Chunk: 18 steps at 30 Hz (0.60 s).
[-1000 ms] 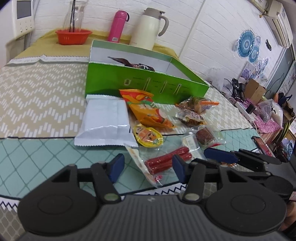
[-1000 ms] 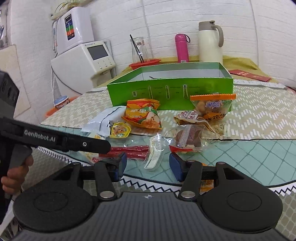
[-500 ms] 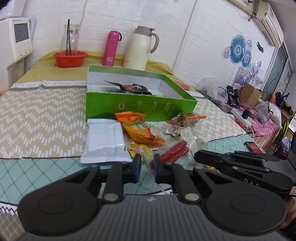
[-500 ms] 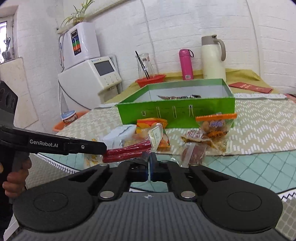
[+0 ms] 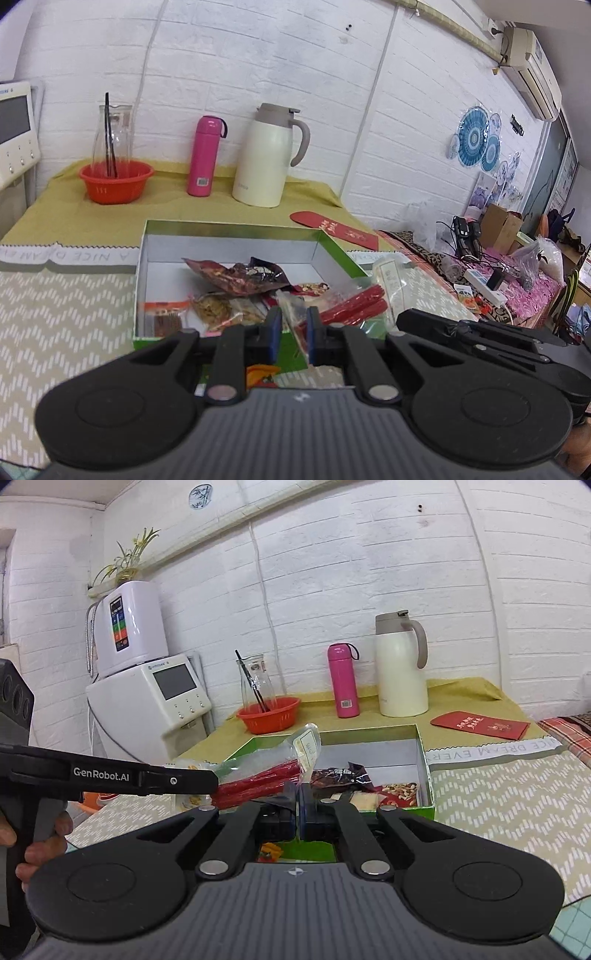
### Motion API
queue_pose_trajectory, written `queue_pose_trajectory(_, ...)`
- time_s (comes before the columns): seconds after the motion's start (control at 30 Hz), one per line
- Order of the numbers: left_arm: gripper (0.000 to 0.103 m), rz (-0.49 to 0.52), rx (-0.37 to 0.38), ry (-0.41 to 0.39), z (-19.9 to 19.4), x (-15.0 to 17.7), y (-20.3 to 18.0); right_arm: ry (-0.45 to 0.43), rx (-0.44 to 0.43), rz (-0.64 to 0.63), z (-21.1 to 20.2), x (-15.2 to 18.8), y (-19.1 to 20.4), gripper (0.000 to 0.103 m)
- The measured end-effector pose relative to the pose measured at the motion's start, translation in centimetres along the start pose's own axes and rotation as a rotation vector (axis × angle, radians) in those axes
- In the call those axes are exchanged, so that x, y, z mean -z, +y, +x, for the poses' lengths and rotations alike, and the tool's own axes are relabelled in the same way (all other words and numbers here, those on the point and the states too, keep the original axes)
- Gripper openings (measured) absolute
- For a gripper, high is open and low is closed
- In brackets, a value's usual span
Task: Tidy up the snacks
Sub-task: 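Lift the red sausage pack into the green box and open the right tool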
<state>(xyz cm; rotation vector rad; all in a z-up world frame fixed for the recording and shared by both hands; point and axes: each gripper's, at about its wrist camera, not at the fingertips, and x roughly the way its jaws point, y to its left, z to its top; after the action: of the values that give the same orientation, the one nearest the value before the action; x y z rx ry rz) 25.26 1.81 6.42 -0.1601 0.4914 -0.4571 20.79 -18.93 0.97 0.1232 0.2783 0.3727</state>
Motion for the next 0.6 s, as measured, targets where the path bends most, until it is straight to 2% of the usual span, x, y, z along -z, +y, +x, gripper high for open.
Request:
queue_pose_trajectory(0.37,0.004,-0.022,-0.07,0.054,7.6,-1.8,1.6,0.05,0.056,0.009,5.5,-0.1,-2.6,0.005)
queue_pose_trajectory(0.4,0.006,-0.015,-0.071,0.058,8.0,-1.7,1.8,0.059,0.065,0.003,5.9,0.1,-2.7,0.013)
queue_pose_trajectory(0.43,0.03,-0.013,-0.077,0.059,8.3,-1.5,1.9,0.069,0.075,-0.01,6.3,0.4,-2.8,0.029)
queue_pose_trajectory(0.47,0.052,-0.017,-0.089,0.06,8.5,-1.3,2.1,0.079,0.082,-0.028,6.6,0.6,-2.9,0.033)
queue_pose_trajectory(0.5,0.065,-0.025,-0.093,0.046,8.3,-1.1,2.3,0.081,0.08,-0.046,6.6,0.9,-2.9,0.047)
queue_pose_trajectory(0.53,0.065,-0.034,-0.094,0.027,8.1,-0.9,2.4,0.077,0.074,-0.061,6.4,1.1,-2.9,0.071)
queue_pose_trajectory(0.57,0.065,-0.04,-0.093,0.019,7.9,-0.7,2.5,0.065,0.068,-0.075,6.2,1.3,-2.7,0.083)
queue_pose_trajectory(0.6,0.066,-0.047,-0.092,0.021,7.8,-0.7,2.6,0.049,0.063,-0.091,6.0,1.4,-2.6,0.1)
